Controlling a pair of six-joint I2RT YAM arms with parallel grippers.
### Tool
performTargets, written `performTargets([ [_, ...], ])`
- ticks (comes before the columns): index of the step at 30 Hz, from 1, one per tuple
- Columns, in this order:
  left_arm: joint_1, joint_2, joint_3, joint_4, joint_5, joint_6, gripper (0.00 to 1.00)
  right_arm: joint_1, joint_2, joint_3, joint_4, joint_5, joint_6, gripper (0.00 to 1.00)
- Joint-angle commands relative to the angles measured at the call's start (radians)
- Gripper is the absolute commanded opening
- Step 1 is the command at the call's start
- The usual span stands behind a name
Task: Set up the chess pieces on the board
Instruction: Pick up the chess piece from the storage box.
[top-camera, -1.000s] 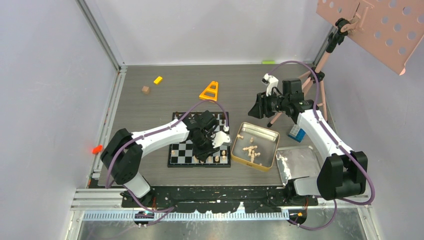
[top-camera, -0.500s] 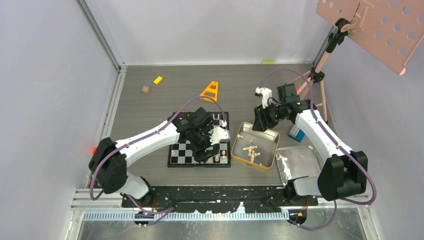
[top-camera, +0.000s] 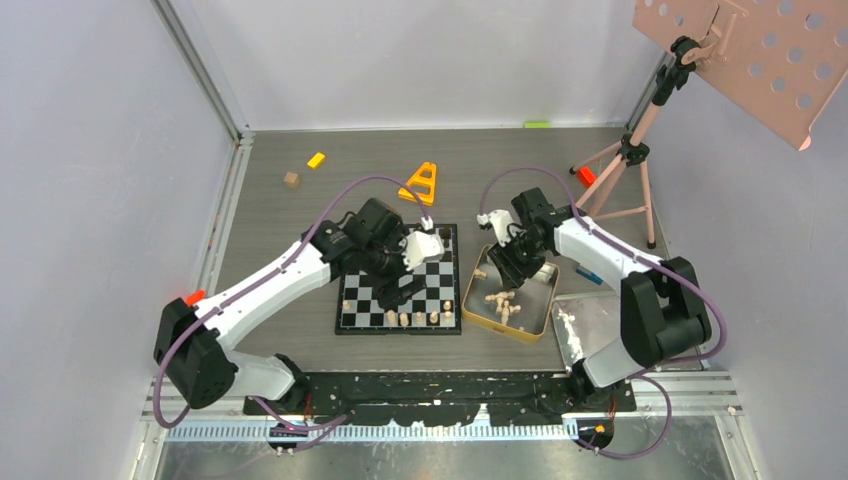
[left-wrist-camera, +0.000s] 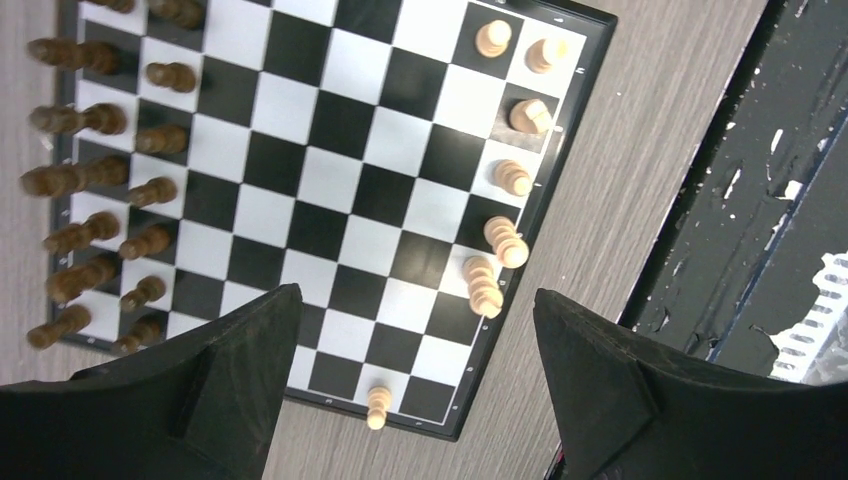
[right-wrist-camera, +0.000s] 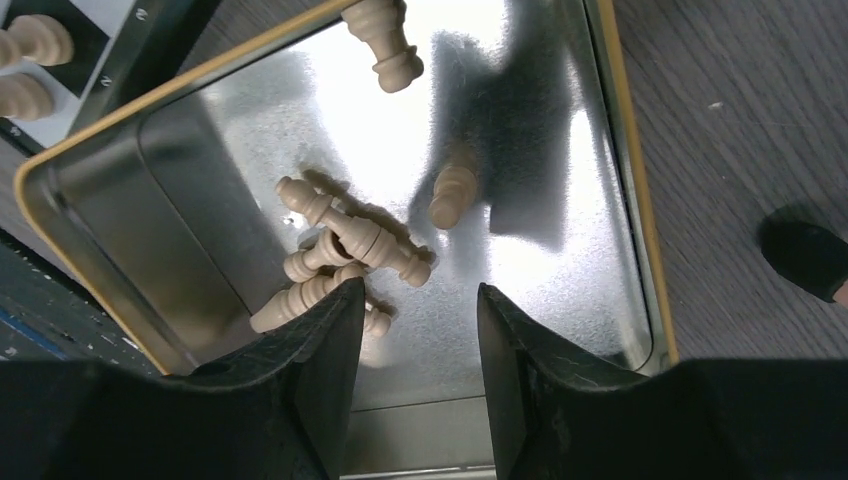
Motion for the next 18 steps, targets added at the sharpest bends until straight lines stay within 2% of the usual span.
performTargets([
  [1, 0.045, -0.068, 0.006, 0.011, 0.013, 0.009, 0.89, 0.021, 0.053, 0.039, 0.039, 0.056, -0.024, 0.5],
  [14, 0.107, -0.134, -0.026, 0.009, 0.022, 0.017, 0.89, 0.053, 0.15, 0.109, 0.062, 0.071, -0.025, 0.47],
  [18, 0.117, -0.138, -0.029, 0.008, 0.023, 0.017, 0.89, 0.06, 0.177, 0.122, 0.061, 0.068, -0.025, 0.4],
])
